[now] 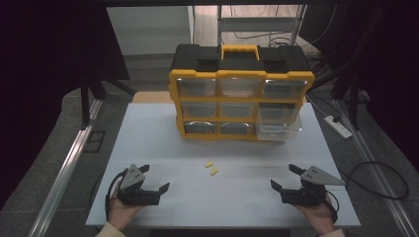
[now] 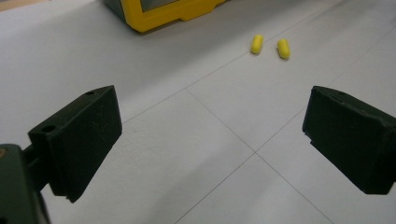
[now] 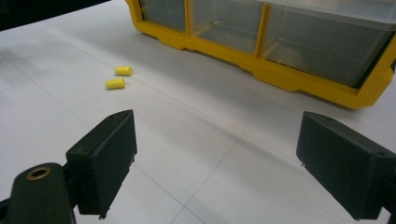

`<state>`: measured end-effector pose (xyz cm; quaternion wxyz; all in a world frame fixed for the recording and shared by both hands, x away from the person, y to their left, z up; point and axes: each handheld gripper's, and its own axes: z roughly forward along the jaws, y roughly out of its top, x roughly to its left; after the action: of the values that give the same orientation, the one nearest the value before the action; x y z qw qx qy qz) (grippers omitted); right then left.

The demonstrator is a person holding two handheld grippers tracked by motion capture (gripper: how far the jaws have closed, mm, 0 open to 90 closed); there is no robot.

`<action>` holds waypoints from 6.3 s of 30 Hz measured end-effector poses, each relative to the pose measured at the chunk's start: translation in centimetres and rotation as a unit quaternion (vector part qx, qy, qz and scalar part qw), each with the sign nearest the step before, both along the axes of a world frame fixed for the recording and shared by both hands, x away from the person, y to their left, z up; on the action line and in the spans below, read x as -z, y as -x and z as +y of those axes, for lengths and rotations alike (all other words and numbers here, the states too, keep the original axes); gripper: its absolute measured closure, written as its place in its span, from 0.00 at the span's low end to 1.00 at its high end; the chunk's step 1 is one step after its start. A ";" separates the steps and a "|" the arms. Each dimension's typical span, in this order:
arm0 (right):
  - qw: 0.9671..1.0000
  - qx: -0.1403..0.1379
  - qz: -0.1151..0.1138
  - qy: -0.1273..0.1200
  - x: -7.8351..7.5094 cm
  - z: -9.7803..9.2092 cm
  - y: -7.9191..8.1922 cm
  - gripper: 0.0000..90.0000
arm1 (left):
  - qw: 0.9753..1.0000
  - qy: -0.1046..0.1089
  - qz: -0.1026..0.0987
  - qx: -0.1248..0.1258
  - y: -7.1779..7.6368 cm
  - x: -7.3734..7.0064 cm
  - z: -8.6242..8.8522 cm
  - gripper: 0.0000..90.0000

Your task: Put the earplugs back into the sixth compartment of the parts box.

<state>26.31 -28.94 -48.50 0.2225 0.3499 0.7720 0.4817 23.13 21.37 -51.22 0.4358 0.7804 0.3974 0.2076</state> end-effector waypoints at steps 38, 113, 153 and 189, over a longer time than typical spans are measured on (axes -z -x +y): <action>0.999 -0.011 0.018 0.028 -0.3 2.8 -1.3 0.15 | 1.000 0.001 -0.013 -0.005 0.0 -0.1 0.0 0.06; 0.974 -0.128 0.099 0.162 3.0 19.4 -6.7 0.20 | 1.000 -0.009 -0.004 0.006 -0.3 0.3 -0.5 0.06; 0.978 -0.131 0.079 0.143 1.7 19.2 -6.4 0.77 | 1.000 -0.006 -0.005 0.012 -0.2 0.4 -0.4 0.06; 0.993 -0.109 -0.035 0.021 -7.3 14.0 -4.3 0.77 | 1.000 -0.009 -0.007 0.015 -0.3 0.5 -0.6 0.07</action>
<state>30.65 -14.98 -41.22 0.2021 0.2417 0.8073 0.4990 23.40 20.79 -51.72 0.4341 0.7888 0.3810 0.2104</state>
